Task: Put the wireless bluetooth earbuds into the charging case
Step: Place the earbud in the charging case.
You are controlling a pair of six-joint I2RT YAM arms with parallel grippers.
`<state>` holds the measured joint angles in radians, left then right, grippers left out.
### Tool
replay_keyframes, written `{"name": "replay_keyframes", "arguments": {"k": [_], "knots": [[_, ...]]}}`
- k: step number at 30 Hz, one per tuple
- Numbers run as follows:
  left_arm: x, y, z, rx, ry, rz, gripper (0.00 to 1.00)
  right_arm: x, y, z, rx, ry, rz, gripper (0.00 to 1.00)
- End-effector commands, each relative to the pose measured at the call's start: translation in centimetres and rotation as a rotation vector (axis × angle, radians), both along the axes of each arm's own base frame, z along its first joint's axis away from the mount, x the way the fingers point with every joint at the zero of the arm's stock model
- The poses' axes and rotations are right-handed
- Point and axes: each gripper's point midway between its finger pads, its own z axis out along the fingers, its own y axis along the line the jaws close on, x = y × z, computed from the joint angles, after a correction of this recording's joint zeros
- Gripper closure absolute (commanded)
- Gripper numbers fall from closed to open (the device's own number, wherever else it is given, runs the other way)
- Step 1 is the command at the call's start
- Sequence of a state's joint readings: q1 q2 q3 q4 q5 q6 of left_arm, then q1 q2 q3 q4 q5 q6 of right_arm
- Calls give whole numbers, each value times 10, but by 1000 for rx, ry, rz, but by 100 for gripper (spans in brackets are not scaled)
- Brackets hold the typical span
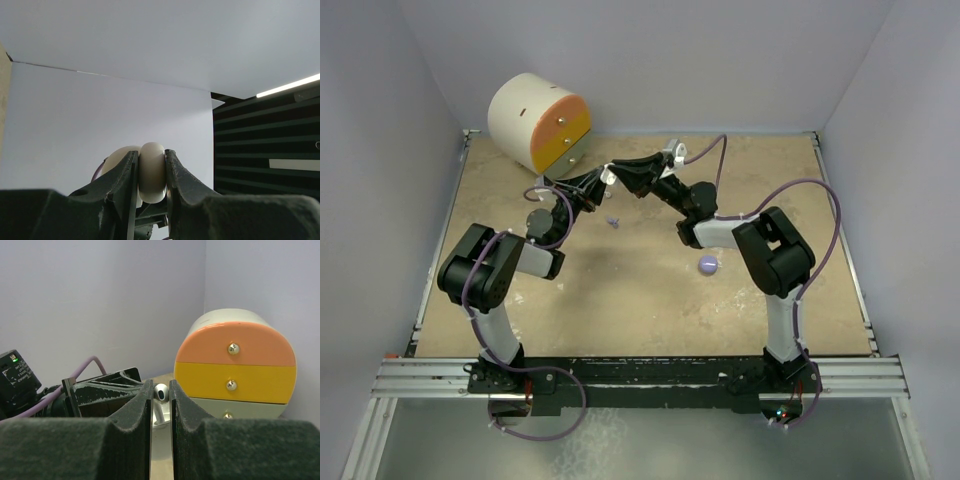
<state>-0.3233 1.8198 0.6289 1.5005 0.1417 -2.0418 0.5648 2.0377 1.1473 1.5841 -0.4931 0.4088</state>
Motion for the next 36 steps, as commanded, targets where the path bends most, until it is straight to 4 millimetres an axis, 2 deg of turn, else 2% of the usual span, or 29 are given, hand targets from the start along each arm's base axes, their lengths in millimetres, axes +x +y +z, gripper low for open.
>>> {"name": "replay_keyframes", "arguments": {"k": [1,33,36], "knots": [[-12,4,43,-72,-157,4,100,-117,-67,136,442,-728,17,100],[-16,10,57,-112,-185,16,100,-119,-75,134,442,-693,-10,100],[-18,10,58,-110,-189,13,100,-118,-75,134,443,-689,-8,97]]}}
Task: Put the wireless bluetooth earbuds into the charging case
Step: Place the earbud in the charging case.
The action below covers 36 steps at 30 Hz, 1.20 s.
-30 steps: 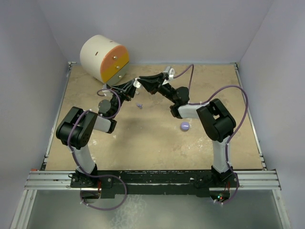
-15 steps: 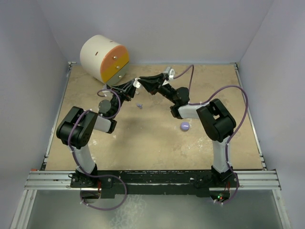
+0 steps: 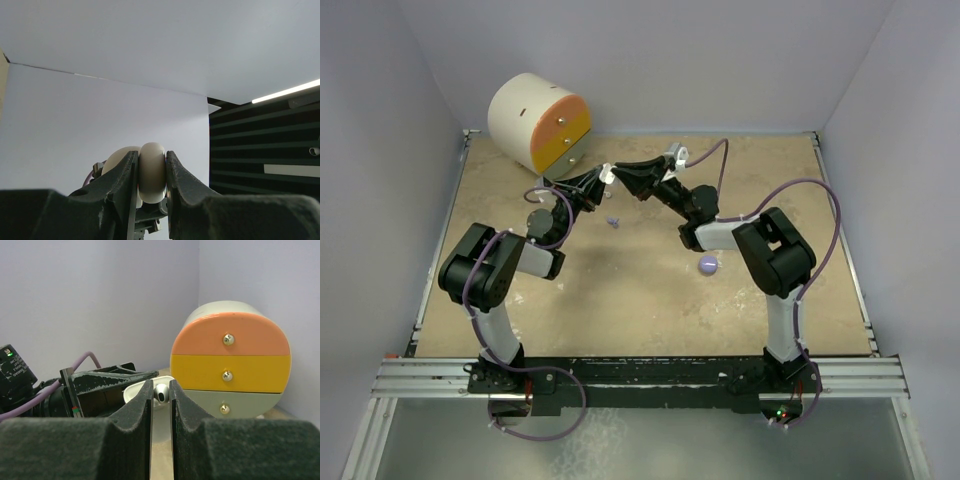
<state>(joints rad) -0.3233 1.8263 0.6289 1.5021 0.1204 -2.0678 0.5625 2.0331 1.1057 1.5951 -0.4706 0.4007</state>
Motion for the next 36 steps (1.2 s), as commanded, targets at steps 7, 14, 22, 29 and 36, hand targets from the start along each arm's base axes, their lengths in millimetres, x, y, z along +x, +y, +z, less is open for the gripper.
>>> {"name": "replay_keyframes", "arguments": {"k": [7,14,22,29,36], "knots": [[-24,6,60,-77,-207,-4,100,-118,-69,145,448,-710,17,90],[-26,5,60,-77,-209,-8,100,-116,-70,145,451,-708,13,80],[-28,5,62,-79,-211,-9,100,-114,-72,146,459,-702,6,72],[-29,5,61,-77,-209,-8,100,-111,-74,147,467,-696,-1,70],[-29,6,60,-76,-206,-4,100,-110,-76,149,470,-700,-5,66]]}}
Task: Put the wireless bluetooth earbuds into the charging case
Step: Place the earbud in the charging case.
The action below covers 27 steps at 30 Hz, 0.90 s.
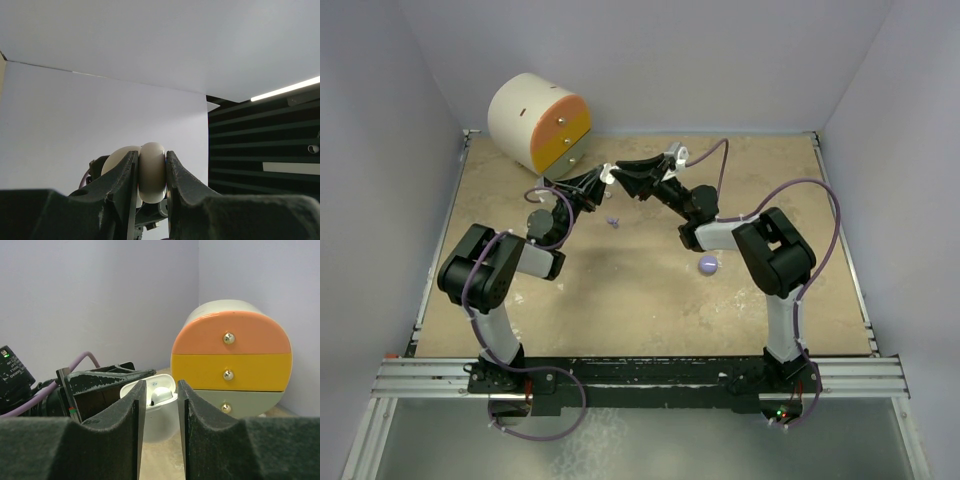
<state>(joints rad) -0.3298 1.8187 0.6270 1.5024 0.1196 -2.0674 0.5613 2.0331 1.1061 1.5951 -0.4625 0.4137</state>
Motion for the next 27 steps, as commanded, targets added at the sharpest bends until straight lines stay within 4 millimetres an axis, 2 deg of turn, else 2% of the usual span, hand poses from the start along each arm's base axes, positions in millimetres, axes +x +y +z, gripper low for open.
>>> {"name": "replay_keyframes", "arguments": {"k": [1,7,13,14,16,18,20,23,27], "knots": [[-27,8,56,-74,-197,1,100,-112,-77,151,465,-715,-13,65],[-23,8,43,-63,-171,9,100,-126,-97,169,488,-744,-59,59],[-16,13,21,-60,-137,25,100,-141,-117,176,486,-737,-93,56],[-15,15,17,-49,-132,31,100,-142,-118,174,475,-719,-91,58],[-16,20,14,-30,-130,44,100,-142,-124,166,450,-670,-114,70],[-19,24,13,-11,-132,53,100,-127,-130,158,442,-542,-156,72],[-21,28,11,12,-131,57,100,-106,-132,150,404,-399,-211,67],[-26,29,9,50,-129,55,100,-61,-116,130,223,-210,-299,51],[-31,26,2,128,-115,56,100,-29,-109,114,66,-60,-371,27]]}}
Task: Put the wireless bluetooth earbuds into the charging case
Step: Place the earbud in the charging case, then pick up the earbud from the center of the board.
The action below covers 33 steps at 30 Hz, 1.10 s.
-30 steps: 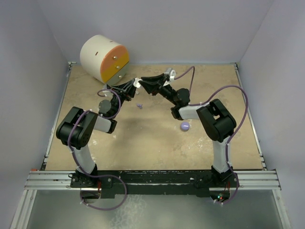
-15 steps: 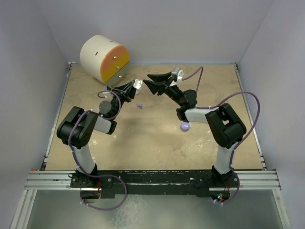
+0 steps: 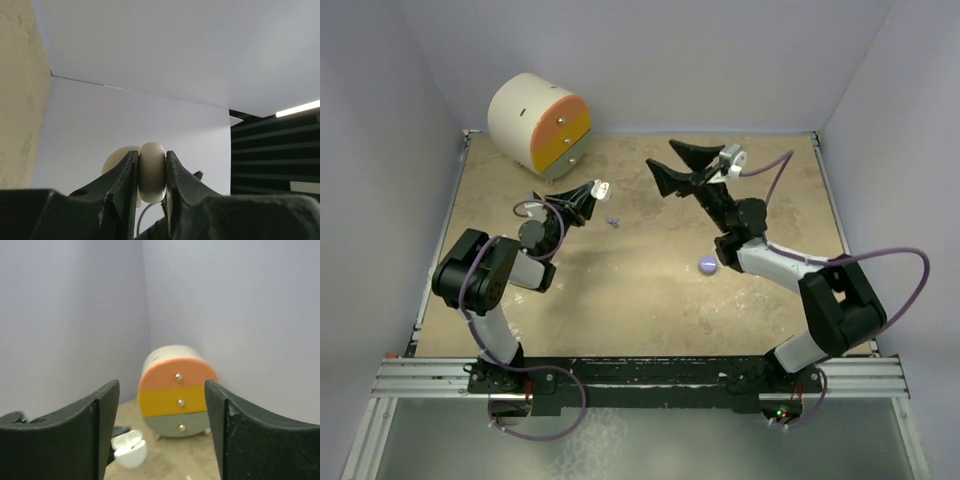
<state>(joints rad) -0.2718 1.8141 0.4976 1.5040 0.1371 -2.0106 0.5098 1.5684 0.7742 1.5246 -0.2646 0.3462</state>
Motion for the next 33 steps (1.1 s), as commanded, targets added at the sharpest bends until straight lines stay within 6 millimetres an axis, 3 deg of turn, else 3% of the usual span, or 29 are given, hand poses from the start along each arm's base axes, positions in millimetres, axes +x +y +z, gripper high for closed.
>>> {"name": "replay_keyframes", "arguments": {"k": [1,4,5,7,13,17,20,22,24,31,33], "knots": [[-24,0,48,63,-203,-10,100,24,-11,34,-58,40,-137,17],[-26,-3,47,130,-196,-12,100,60,-17,5,-166,251,-258,5],[-27,-3,47,158,-192,-10,100,69,-20,-14,-221,346,-295,0],[-27,-4,45,217,-177,-2,100,78,-25,-26,-267,413,-344,0],[-31,2,43,420,-133,43,100,65,-44,-37,-236,427,-388,0],[-37,11,50,532,-121,84,100,57,-35,-46,-250,424,-264,0],[-40,17,55,621,-115,109,100,68,-30,-66,-294,514,-250,0],[-41,21,56,668,-103,123,100,77,-26,-88,-352,593,-255,3],[-42,23,57,700,-96,130,100,81,-25,-98,-384,633,-259,6],[-40,22,55,724,-96,121,100,75,-25,-95,-347,611,-244,30],[-40,22,55,727,-96,121,100,74,-25,-96,-347,610,-242,32]]}}
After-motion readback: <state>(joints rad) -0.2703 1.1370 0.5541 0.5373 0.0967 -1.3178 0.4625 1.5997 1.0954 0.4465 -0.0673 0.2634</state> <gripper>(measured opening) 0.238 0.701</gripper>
